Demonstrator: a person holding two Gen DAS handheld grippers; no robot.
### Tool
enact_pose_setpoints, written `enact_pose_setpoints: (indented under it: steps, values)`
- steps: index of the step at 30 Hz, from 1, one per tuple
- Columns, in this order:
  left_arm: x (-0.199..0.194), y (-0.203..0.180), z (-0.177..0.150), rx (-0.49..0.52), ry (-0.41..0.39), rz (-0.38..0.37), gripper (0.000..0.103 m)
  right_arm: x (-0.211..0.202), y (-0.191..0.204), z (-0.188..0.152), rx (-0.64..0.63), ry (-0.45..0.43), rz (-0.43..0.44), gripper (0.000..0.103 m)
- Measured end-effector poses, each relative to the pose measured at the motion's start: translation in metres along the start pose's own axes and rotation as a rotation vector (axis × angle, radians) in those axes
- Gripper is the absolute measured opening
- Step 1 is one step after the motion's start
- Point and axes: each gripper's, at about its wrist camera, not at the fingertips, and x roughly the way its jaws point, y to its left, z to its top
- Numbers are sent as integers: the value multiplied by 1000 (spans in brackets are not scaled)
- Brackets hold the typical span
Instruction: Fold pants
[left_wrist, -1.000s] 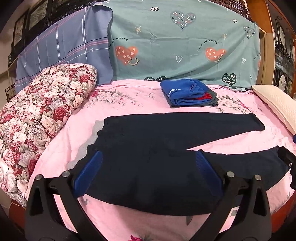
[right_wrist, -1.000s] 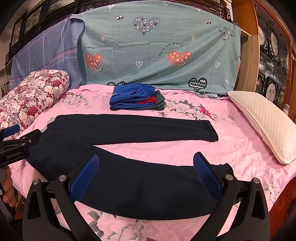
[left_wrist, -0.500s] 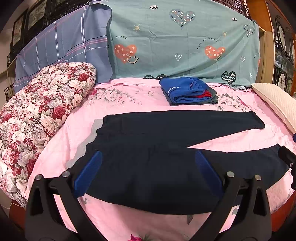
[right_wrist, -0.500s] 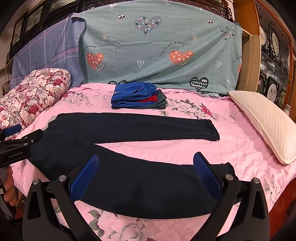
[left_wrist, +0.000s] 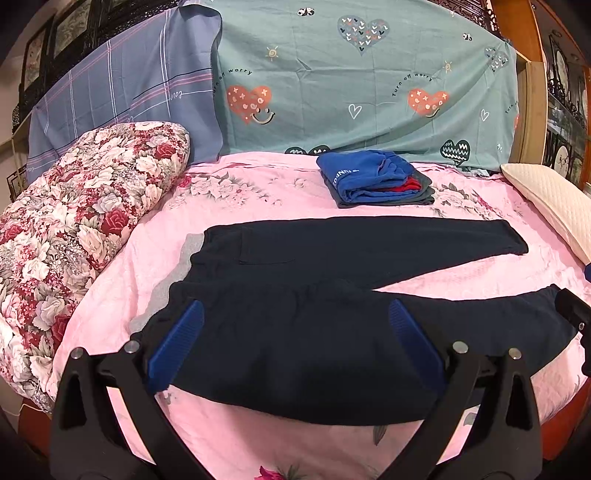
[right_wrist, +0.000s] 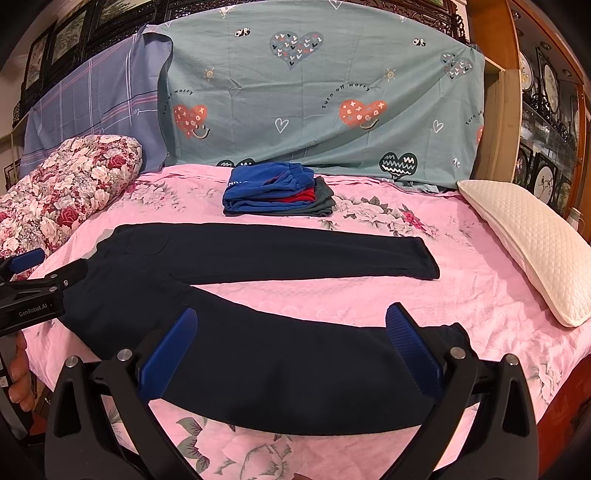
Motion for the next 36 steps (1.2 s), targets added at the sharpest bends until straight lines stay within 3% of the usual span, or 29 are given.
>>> enact_pose_setpoints:
  steps: [24, 28, 32, 36]
  values:
    - [16, 9, -4, 10, 46, -14, 101, 15, 6, 2, -28, 45, 53, 102]
    - [54, 47, 8, 14, 125, -36, 101, 33, 12, 14, -107, 63, 106, 102]
    - [101, 96, 32, -5, 191, 54, 101, 67, 30, 45, -250, 104, 179, 102]
    - [147, 137, 63, -43, 244, 77, 101, 125, 49, 80, -383, 143, 221, 102]
